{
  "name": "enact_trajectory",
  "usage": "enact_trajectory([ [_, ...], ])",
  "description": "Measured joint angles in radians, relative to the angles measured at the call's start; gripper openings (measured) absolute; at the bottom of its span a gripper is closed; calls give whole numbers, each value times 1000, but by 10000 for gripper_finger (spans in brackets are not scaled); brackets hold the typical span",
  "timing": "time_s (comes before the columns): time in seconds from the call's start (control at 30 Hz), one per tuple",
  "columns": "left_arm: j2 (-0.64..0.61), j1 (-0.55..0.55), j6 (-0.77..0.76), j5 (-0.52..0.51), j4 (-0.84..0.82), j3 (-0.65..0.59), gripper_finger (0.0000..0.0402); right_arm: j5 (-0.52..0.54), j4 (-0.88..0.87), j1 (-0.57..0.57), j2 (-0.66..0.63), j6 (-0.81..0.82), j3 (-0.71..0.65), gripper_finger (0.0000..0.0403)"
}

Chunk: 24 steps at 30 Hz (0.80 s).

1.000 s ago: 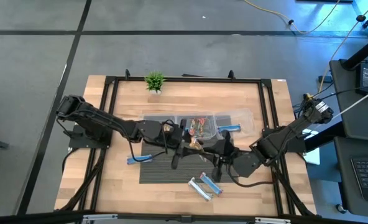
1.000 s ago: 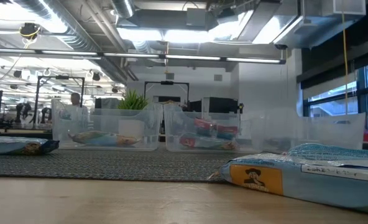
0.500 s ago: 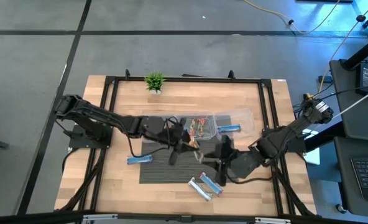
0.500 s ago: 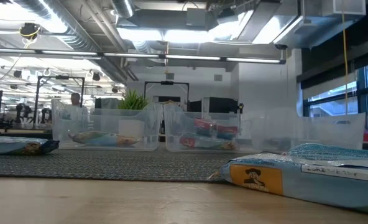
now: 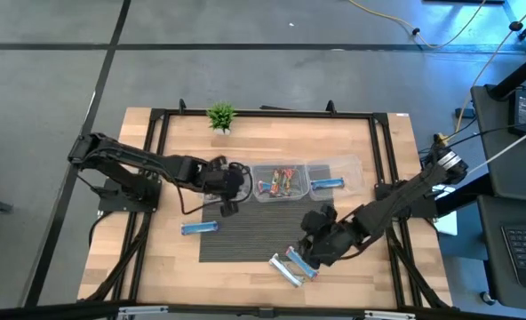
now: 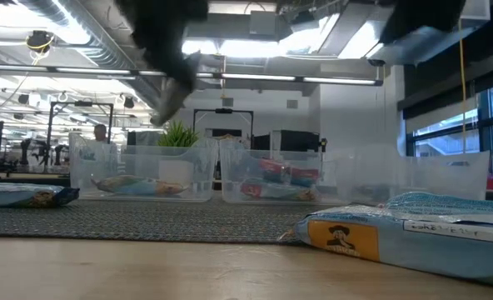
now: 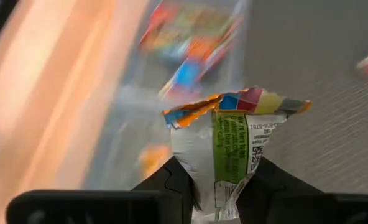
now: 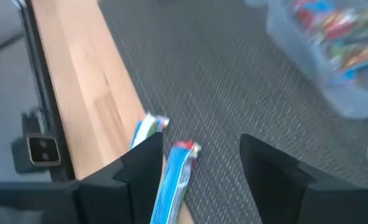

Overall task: Pick and place Granola Bars by type
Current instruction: Put the yellow granola bar into the left transparent bin

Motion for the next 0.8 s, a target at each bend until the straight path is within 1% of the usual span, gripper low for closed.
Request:
enact_trajectory([
  [0.1,20,22,-17,-45,-95,0,76,-77,10,1,61,2,0,215],
  [0.3,66,68,-1,-16,-121,0,76,-209,25,1,178,49,0,215],
  [0.43,112,103,15,-17,-176,0,75,-234,29,0,237,54,0,215],
  [0.53,141,121,23,12,-185,0,77,-262,38,0,272,52,0,215],
  [0.8,206,128,63,9,-180,0,81,-317,119,0,328,13,-1,215],
])
